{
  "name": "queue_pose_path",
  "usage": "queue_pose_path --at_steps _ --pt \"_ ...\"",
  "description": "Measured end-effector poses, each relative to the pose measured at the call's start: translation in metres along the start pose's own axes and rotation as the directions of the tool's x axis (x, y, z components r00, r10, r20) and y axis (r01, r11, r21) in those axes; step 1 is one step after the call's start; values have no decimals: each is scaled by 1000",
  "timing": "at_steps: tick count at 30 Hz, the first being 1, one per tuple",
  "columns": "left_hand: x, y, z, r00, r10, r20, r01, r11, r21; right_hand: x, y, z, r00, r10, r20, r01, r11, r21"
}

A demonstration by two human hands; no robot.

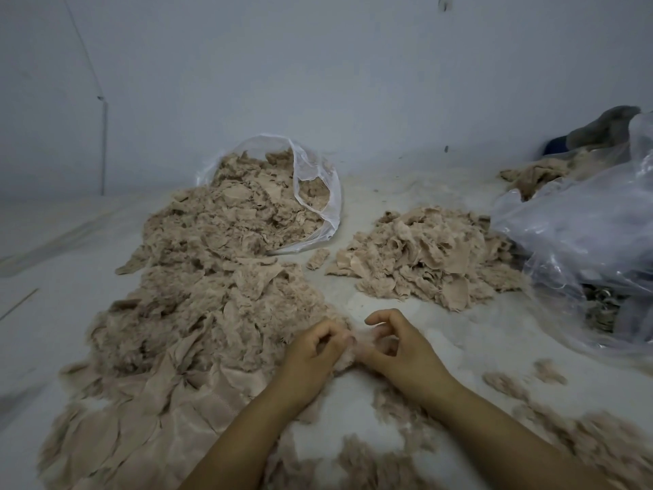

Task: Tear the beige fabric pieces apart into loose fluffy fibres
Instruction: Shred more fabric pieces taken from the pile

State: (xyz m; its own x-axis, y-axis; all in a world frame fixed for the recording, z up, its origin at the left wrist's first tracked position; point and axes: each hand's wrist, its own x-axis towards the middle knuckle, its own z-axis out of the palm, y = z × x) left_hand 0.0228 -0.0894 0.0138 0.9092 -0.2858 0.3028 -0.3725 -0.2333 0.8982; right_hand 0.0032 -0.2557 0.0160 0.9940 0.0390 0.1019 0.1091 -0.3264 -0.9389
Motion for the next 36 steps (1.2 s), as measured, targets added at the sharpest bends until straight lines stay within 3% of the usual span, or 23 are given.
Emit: queue_pose_path --at_steps 4,8,13,16,21,23,27,30,33,36 --pt "-2 2 5 996 47 80 -47 999 4 0 -1 3 999 -26 -30 25 999 -25" --pt "0 1 6 1000 12 24 -10 999 -51 -3 -4 4 999 23 46 -35 959 281" --pt "-2 0 7 999 2 52 1 999 -44 -4 -4 9 994 -107 1 107 994 6" --pt "0 2 8 998 -17 -53 15 999 -43 -2 -4 5 994 -47 -101 57 994 96" --pt "-2 2 4 996 -41 86 46 997 -65 1 -3 2 997 16 -81 5 966 260" --pt "-1 1 4 997 -47 68 51 997 -63 0 -2 2 998 7 -65 11 958 286" --pt "0 4 6 1000 -26 -7 25 995 -93 -1 -3 4 999 -26 -22 31 960 280" --pt "-1 5 9 999 -35 -37 31 995 -90 -2 -2 5 995 -72 -72 88 964 251" --pt "-2 7 10 998 -61 -32 56 990 -127 -2 -1 4 980 -194 -48 199 971 136" --pt "-3 11 6 995 -100 -27 93 977 -190 -2 2 5 976 -218 24 218 976 17"
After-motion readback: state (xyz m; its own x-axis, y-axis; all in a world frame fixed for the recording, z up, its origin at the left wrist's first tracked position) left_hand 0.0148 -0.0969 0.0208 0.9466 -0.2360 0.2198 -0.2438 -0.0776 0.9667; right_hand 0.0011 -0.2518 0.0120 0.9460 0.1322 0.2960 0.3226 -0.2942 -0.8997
